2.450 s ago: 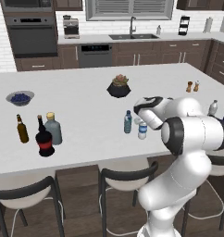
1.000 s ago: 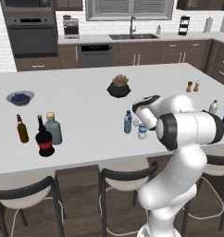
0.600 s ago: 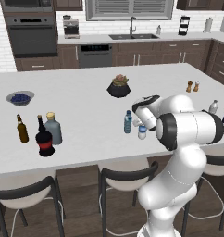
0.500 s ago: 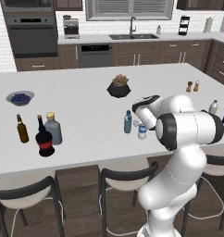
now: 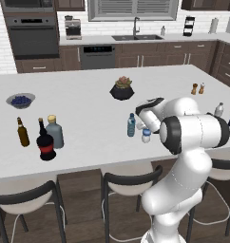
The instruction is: Move the plastic bottles in the middle to the plastics group, and the glass bottles in the middle to the glass group.
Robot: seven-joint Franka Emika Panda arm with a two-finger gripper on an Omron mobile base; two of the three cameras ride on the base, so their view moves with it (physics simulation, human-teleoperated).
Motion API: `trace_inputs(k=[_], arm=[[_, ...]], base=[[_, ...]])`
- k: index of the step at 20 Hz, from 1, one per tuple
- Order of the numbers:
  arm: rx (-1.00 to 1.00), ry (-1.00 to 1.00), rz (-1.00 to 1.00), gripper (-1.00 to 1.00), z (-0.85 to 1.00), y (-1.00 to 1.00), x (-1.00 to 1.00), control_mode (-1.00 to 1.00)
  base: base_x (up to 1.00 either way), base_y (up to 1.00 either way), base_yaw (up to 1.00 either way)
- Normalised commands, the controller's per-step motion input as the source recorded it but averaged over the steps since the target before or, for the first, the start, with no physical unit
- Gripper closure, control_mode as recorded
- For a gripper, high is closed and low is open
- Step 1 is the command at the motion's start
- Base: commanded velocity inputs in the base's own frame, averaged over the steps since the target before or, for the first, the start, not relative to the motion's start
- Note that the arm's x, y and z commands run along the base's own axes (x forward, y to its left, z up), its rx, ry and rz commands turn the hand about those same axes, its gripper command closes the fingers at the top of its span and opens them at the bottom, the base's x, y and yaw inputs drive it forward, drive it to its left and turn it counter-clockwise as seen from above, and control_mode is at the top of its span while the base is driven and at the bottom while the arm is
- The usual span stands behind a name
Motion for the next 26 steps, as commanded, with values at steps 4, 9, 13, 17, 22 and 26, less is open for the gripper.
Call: trace_inputs(k=[4,9,13,17,22,26], arm=[[0.0,0.0,0.0,1.0,0.0,0.0,0.0,-1.0],[0.0,-0.01,-0.01,1.0,0.01,-0.01,-0.08,-1.0],[0.0,-0.01,-0.08,1.0,0.27,-0.35,-0.2,-1.0],[0.0,0.0,-0.1,1.0,0.46,-0.73,-0.24,-1.0],[0.0,0.04,-0.19,1.0,0.42,-0.88,-0.06,-1.0],[0.0,0.12,-0.23,1.0,0.36,-1.0,-0.01,-1.0]], base=[[0.0,0.0,0.0],[0.0,0.0,0.0],[0.0,0.0,0.0],[0.0,0.0,0.0],[0.0,0.0,0.0],[0.0,0.0,0.0]])
